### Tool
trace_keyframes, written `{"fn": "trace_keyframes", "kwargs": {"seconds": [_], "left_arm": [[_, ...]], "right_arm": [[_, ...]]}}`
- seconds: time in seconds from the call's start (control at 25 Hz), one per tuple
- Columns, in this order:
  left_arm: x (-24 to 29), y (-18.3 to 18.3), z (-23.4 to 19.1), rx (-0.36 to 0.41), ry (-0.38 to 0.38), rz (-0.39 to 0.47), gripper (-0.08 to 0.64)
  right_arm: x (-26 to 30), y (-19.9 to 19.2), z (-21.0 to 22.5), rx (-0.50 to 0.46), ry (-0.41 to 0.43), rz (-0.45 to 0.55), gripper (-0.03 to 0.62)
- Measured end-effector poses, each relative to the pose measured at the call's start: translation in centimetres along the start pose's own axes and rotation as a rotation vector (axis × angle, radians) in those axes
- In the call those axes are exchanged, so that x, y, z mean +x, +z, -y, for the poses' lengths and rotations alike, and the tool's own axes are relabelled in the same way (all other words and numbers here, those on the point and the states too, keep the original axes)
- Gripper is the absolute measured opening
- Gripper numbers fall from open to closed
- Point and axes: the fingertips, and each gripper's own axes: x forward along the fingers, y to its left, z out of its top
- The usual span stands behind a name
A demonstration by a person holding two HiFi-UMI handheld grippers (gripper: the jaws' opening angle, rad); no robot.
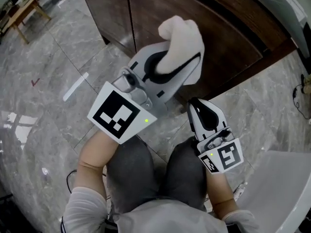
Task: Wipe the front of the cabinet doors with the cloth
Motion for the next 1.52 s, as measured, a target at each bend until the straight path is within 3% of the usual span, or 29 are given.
{"fn": "trace_keyframes", "kwargs": {"seconds": [0.12, 0.24, 0.52, 0.8, 1.0, 1.24, 1.52], "left_arm": [[-4.1, -3.0, -5.5, 0.026, 0.15, -0.067, 0.061], [-6.9, -4.5, -10.6, 0.023, 0.272, -0.083, 0.061], [-8.2, -8.1, -18.2, 0.036, 0.394, -0.083, 0.061], [-7.0, -13.8, -22.5, 0.092, 0.421, -0.139, 0.061], [-5.5, -14.1, -25.0, 0.056, 0.464, -0.147, 0.061], [-4.5, -14.2, -23.9, 0.056, 0.428, -0.142, 0.061], [-3.5, -13.9, -19.0, 0.092, 0.31, -0.147, 0.061]], "right_arm": [[1.6, -0.7, -1.3, -0.002, 0.033, -0.02, 0.058], [3.0, -1.0, -2.4, -0.007, 0.058, -0.037, 0.058], [5.5, -1.5, -4.3, -0.01, 0.081, -0.064, 0.058], [6.4, -3.2, -2.4, 0.037, 0.036, -0.096, 0.058], [6.7, -3.1, -2.2, 0.027, 0.021, -0.098, 0.058], [7.2, -3.4, -2.1, 0.046, 0.036, -0.085, 0.058], [7.0, -3.8, -1.9, 0.066, 0.051, -0.063, 0.058]]}}
